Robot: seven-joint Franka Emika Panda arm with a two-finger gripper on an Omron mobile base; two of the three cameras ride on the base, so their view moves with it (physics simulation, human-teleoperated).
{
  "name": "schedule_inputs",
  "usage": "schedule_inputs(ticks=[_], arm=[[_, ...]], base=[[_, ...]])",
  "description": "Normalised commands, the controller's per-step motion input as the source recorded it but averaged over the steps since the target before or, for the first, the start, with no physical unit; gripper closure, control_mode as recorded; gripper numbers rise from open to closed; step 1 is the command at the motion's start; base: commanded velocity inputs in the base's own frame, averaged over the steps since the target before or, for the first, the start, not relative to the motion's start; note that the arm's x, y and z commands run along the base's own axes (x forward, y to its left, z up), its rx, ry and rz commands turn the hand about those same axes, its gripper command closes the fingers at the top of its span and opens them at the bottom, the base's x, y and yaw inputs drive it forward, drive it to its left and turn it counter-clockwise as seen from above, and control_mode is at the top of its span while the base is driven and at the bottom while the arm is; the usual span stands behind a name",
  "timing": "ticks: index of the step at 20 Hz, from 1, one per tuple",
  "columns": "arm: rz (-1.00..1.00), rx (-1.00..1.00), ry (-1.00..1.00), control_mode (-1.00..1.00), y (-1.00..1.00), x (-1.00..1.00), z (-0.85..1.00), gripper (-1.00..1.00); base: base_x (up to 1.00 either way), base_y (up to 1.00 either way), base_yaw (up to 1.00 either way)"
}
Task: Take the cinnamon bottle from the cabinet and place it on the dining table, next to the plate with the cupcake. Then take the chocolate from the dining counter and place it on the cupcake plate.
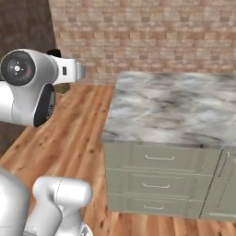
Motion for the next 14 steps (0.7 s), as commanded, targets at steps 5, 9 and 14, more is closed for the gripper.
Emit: schedule_inputs(ticks=[5, 9, 14], arm=[[0.0, 0.0, 0.0, 1.0, 0.0, 0.0, 0.0, 1.0], [0.0, 0.0, 0.0, 1.0, 0.0, 0.0, 0.0, 1.0], [0.0, 0.0, 0.0, 1.0, 0.0, 0.0, 0.0, 1.0]], base=[[1.0, 0.97, 0.05], [1.0, 0.91, -0.01], [1.0, 0.84, -0.27]])
